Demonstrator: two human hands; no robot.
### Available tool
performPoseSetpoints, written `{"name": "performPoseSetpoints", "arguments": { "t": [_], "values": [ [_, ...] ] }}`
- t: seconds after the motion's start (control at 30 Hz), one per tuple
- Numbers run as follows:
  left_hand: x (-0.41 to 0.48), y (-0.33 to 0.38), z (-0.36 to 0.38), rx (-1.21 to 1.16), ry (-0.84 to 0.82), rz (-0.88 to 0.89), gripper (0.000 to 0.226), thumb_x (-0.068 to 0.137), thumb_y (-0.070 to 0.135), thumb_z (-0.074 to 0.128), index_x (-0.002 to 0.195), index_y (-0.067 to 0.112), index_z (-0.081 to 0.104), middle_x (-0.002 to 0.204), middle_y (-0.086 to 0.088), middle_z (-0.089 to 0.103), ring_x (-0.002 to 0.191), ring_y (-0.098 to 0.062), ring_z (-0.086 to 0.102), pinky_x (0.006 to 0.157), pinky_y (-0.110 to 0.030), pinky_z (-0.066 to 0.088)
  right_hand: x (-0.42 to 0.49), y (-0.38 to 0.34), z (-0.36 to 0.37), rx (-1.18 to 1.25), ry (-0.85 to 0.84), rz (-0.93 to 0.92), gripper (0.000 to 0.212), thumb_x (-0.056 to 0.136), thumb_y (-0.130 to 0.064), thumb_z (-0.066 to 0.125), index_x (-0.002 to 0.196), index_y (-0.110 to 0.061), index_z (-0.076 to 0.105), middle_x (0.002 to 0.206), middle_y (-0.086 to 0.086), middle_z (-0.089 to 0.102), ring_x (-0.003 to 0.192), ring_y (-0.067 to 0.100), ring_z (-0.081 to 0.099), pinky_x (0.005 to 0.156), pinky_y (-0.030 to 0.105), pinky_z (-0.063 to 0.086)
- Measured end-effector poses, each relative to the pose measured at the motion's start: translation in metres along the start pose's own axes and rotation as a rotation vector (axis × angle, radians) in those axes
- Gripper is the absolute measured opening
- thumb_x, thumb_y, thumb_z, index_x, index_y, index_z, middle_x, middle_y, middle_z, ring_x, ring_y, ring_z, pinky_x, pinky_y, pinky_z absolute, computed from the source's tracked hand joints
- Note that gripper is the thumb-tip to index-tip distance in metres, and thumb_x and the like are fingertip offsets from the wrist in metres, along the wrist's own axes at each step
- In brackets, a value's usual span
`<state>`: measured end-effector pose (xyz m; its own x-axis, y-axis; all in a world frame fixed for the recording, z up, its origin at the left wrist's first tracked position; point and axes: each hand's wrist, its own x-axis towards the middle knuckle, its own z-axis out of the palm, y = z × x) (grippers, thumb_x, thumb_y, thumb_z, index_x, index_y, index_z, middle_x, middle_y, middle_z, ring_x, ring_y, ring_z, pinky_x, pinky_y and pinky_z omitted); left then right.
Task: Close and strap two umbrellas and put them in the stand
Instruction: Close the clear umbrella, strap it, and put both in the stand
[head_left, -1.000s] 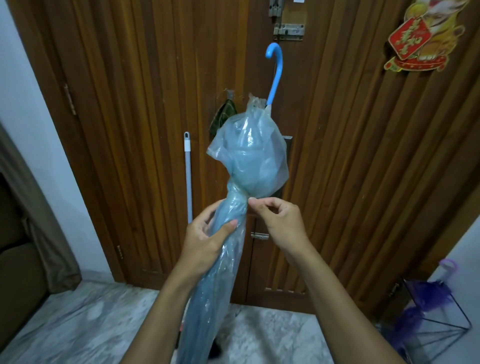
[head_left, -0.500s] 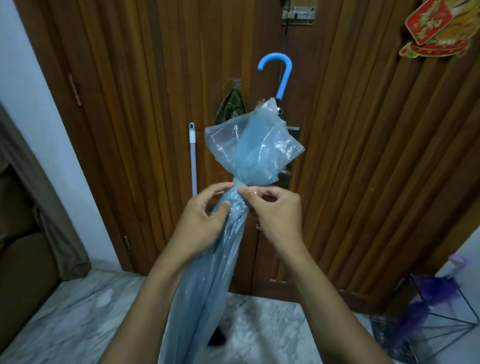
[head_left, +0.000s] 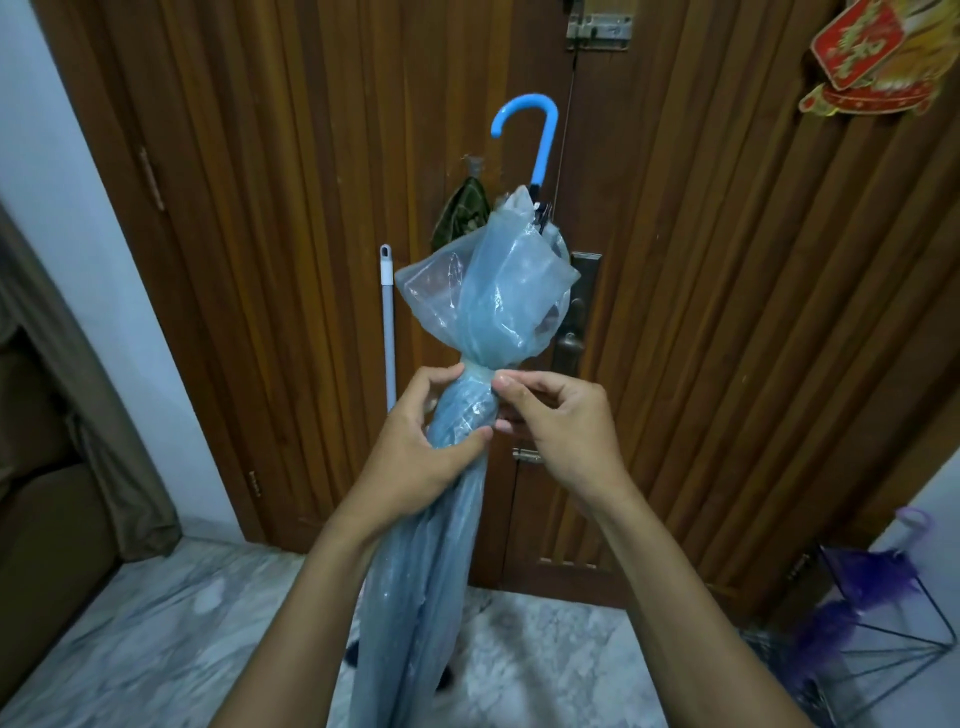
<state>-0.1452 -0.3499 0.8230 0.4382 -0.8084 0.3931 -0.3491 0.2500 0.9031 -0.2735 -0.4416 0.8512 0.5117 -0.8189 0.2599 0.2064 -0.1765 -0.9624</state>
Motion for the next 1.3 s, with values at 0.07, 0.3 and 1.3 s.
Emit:
{"name": "performPoseSetpoints", "arguments": {
  "t": [0.07,0.3,1.3],
  "values": [
    [-0.001,-0.001,0.002,-0.047,0.015,0.022,0.055,0.076,0.015,0.079,0.119,0.036,0.052,0.113,-0.003,0.066,0.100,-0.011,0.069,0.079,-0.025,0.055,-0.001,0.000,-0.001,0.082,-0.008,0.063,0.016,0.088,-0.012,0.072,0.100,-0.002,0.074,0.093,0.011,0.077,0.084,0.018,0.075,0.069,0.023,0.061],
    [-0.006,-0.003,0.008,-0.265,0.026,-0.027,0.056,0.076,-0.002,0.075,0.122,0.023,0.054,0.105,-0.011,0.070,0.086,-0.022,0.073,0.074,-0.030,0.058,0.000,0.002,-0.006,0.205,-0.043,0.192,0.014,0.087,-0.015,0.072,0.100,-0.010,0.075,0.089,0.000,0.078,0.077,0.009,0.071,0.068,0.017,0.059],
    [-0.008,-0.002,0.007,-0.389,-0.114,-0.117,0.047,0.081,0.015,0.072,0.123,0.020,0.052,0.097,-0.016,0.070,0.076,-0.025,0.066,0.066,-0.034,0.057,0.001,0.029,-0.005,0.253,-0.207,0.269,0.051,0.088,-0.044,0.066,0.127,-0.011,0.063,0.125,0.010,0.069,0.123,0.025,0.061,0.113,0.049,0.039]
  ]
}}
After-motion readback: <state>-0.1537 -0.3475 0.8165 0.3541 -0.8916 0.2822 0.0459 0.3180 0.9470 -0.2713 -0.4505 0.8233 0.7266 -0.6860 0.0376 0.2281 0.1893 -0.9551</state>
